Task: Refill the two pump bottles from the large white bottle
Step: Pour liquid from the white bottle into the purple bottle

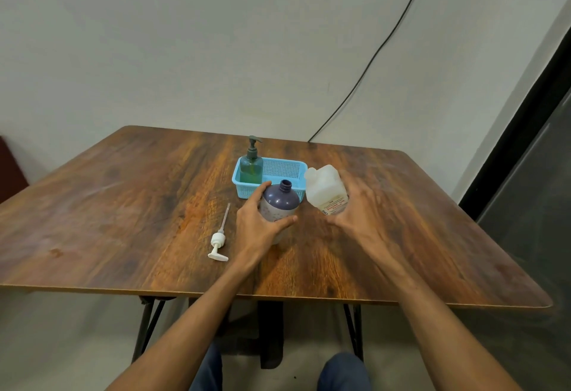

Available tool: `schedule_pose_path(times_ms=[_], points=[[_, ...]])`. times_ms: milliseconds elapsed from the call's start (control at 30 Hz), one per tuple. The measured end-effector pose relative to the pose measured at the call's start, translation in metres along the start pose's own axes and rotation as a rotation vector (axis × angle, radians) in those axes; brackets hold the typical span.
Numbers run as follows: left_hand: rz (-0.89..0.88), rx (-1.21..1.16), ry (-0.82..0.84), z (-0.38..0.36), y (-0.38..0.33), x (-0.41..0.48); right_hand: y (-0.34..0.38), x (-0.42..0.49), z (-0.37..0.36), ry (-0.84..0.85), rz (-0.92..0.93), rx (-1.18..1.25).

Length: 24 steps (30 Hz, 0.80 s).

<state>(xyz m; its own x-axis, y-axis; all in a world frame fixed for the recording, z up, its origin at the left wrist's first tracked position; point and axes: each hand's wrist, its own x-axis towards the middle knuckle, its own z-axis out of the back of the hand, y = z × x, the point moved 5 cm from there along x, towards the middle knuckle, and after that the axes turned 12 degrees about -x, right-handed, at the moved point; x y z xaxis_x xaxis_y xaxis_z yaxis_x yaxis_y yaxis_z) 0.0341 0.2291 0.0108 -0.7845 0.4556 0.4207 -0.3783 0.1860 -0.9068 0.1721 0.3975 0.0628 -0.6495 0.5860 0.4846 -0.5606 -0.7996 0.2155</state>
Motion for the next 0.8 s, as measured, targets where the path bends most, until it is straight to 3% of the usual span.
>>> schedule_pose_path(times_ms=[267,800], points=[[-0.011,0.059,0.025,-0.004,-0.007,0.005,0.004,0.009,0.015,0.183,0.064,-0.202],[0.006,0.128,0.056,-0.003,-0.007,0.005,0.017,0.01,0.044,0.248,0.164,-0.414]])
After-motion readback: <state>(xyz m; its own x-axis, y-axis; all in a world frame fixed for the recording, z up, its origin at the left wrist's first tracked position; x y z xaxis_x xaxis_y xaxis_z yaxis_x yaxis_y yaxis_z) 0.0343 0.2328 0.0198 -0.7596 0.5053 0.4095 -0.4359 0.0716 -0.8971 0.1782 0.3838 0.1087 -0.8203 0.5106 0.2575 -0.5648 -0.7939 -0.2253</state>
